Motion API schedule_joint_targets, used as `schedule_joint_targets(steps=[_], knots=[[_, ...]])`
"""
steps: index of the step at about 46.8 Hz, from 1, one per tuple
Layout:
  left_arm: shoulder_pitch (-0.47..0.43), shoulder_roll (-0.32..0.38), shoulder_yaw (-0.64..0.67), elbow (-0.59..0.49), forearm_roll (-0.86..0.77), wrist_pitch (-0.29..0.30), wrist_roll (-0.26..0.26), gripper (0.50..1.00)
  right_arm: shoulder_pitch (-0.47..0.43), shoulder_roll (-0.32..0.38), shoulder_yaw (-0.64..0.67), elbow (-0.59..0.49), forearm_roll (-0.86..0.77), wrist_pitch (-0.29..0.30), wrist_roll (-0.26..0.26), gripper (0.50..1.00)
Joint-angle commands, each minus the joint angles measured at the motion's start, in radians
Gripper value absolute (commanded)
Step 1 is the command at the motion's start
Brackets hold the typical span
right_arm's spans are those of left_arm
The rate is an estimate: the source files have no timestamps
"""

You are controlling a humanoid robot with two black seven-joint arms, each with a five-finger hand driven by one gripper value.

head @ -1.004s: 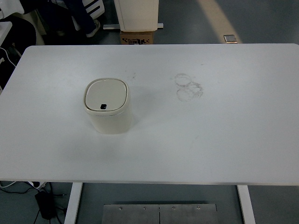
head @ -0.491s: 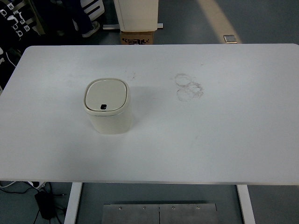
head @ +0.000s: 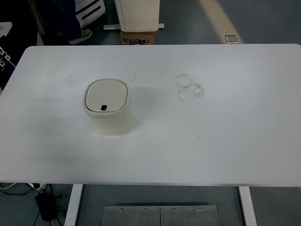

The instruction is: Close trash bin

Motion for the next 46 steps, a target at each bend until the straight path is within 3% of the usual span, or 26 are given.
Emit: schedule_joint_targets(steps=[1,24,46], knots=[[0.016,-0.002,-0.001,0.01,-0.004,-0.001,-0.001,1.0,-0.002,0.0,0.0,0.0,0.0,0.0,0.0,0.991],[0.046,-0.06,-0.003,0.024,-0.002,-0.008,-0.022,1.0,-0.013,0.0,0.0,-0.002,0.001,0.0,0.0,0.991],[0.058,-0.061,-0.001,0.022,0.006,-0.008,-0.022,1.0,-0.014,0.0,0.0,0.0,0.0,0.0,0.006,0.991]])
